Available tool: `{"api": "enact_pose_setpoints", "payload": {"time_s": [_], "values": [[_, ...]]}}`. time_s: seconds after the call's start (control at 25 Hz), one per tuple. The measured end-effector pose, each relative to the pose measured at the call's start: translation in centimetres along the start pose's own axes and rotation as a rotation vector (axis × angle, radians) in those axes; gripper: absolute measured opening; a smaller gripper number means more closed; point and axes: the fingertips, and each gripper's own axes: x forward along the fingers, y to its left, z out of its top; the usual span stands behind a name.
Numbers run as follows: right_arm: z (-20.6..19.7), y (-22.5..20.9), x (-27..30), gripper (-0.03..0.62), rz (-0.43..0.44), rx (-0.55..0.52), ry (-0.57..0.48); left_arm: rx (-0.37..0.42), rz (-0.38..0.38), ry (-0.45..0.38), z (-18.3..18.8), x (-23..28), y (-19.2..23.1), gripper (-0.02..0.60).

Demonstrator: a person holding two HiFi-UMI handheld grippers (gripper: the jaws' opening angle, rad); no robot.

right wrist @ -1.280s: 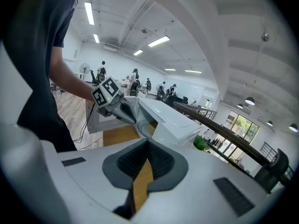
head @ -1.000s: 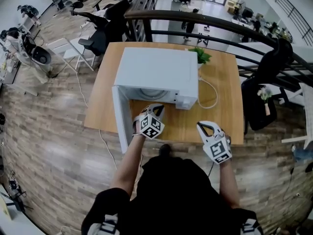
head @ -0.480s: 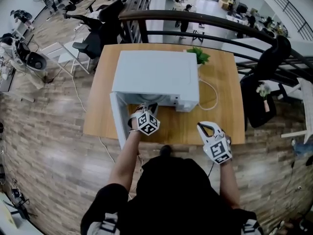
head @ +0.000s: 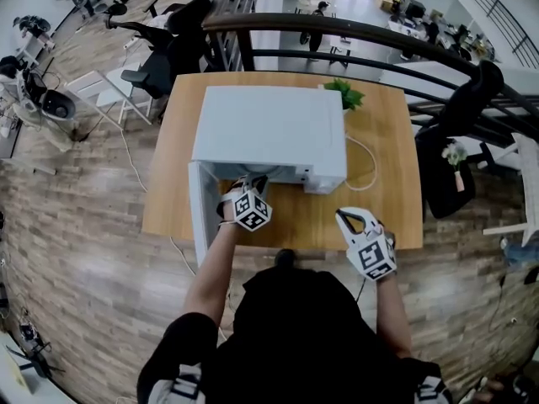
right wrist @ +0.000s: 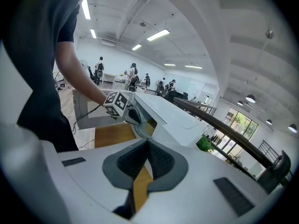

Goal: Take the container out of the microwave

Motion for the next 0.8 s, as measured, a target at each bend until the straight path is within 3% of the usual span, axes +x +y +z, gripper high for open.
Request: {"api": "enact_pose_setpoints", "payload": {"time_s": [0.12,0.32,0.52,0.8], "values": [[-0.4,-0.3,0.0,0.000,-0.007,0.009,0.010,0.041,0.011,0.003,0.1,1.3,0.8,0.014],[-1.6,-0.7,0.0,0.000,-0.030,0.032,0.045,0.101,0.039,0.016,-0.4,2.9,2.5,0.120],[-2.8,-0.9,-0.1,0.000,-0.039,0.039,0.083,0.141,0.046,0.044,-0.7,4.7,3.9,0.178],[-3.9,-1.3,-0.4,0.000,-0.066,0.068,0.111,0.183,-0.004,0.089,-1.8,7.3,4.2,0.198]]}}
